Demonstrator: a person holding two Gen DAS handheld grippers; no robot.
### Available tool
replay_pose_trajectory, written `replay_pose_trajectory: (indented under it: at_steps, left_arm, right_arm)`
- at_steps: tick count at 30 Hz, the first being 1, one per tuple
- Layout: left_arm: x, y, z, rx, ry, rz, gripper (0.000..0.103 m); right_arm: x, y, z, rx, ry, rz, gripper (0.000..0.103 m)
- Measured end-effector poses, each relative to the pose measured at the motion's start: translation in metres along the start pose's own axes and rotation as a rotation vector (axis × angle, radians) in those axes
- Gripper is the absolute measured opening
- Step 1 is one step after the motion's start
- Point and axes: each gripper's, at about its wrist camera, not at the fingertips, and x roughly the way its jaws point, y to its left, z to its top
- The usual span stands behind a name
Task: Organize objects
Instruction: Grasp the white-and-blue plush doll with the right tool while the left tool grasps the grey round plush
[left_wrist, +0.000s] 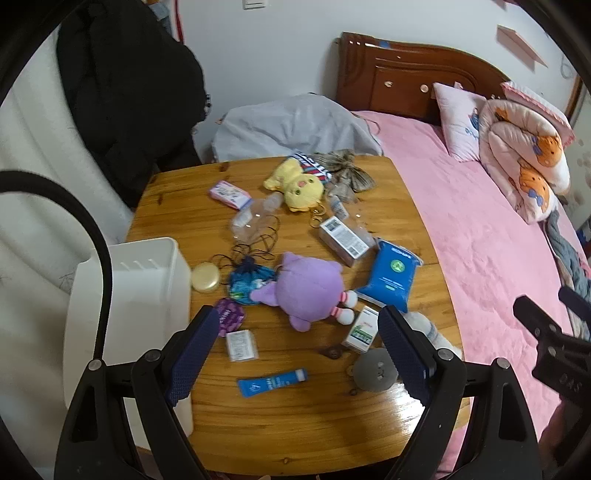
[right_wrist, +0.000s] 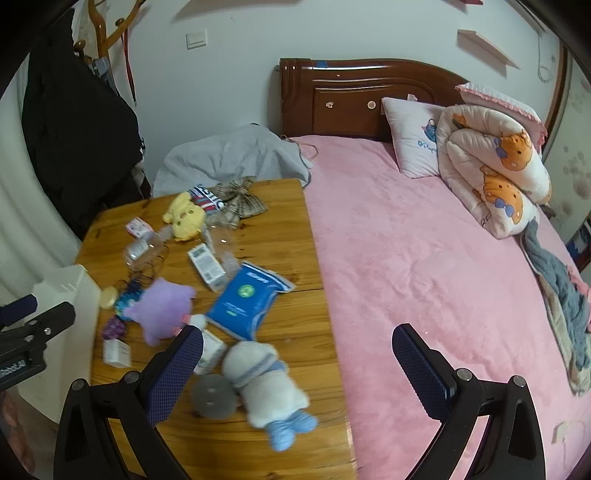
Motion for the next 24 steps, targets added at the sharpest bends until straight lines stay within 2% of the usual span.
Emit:
replay_pose_trajectory:
  at_steps: [6,8,14,18,24]
  left_arm:
    - [0.038,-0.017,-0.012,-0.039,0.097,-0.125,0.09]
    - [0.051,-0.025,-0.017,-0.046,0.127,-0.144,0.09]
    - [0.081,-0.036,-0.039,-0.096,0.174,-0.176,0.09]
    - [0.098,-0.036,-0.05,-0.126,0.192,-0.185,0.09]
    - [0.128,-0.045,-0.065,-0.131,0.249,-0.197,0.09]
  right_arm:
    - [0.038,-0.015,-0.015,-0.044,0.059,0.083,0.103]
    - [0.05,-0.012,-0.023,-0.083,0.079,0.116,0.103]
    - [0.087,0.007,-0.052,-0.233,0.144,0.199,0.103]
    - [0.109,0.018,-0.066,-0.276,0.181,0.239,0.102]
    - [0.138,0.023,-0.08,-0.303,0.252,0.27,0.09]
